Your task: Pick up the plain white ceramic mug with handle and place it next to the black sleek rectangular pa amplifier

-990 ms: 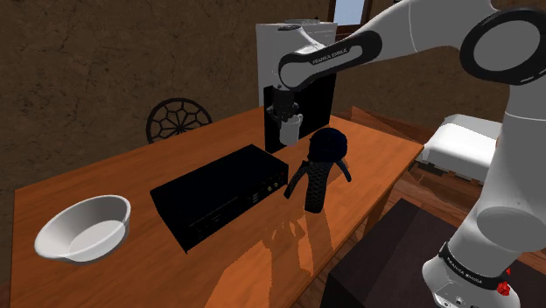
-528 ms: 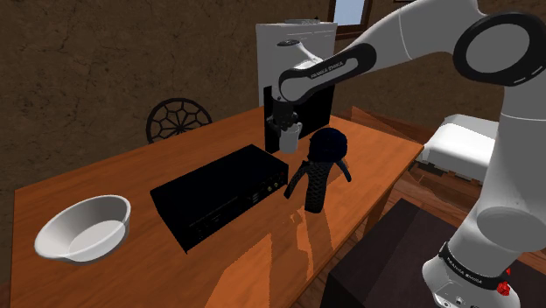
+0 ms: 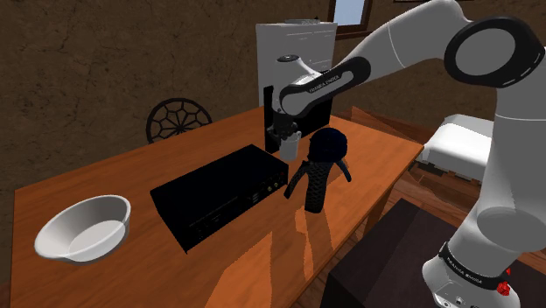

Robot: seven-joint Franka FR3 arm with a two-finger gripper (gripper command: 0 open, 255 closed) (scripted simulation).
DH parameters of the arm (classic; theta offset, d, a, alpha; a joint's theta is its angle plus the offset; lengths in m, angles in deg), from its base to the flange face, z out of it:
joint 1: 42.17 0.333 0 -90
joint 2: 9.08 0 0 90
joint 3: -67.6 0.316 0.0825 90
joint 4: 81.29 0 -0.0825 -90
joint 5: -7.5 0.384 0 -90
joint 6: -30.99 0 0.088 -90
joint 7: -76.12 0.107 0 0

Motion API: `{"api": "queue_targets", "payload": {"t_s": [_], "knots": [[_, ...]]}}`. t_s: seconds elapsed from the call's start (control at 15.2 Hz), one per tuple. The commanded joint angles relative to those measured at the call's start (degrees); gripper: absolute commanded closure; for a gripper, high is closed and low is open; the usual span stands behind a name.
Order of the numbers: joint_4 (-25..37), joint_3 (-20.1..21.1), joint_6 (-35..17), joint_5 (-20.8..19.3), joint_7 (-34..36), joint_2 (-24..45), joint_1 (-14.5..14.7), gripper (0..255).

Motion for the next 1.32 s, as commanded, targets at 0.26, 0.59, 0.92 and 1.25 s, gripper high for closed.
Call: {"api": "queue_targets", "payload": {"t_s": [0.26,0.59,0.92,1.25], "knots": [[-0.1,-0.1,-0.7,-0.2,0.2,0.6,0.1,255],[-0.1,-0.1,-0.7,-0.2,0.2,0.6,0.1,0],[0.2,0.1,0.8,0.2,-0.1,-0.6,0.0,0],[1.4,0.6,4.9,1.3,-0.8,-3.6,0.1,0]]}}
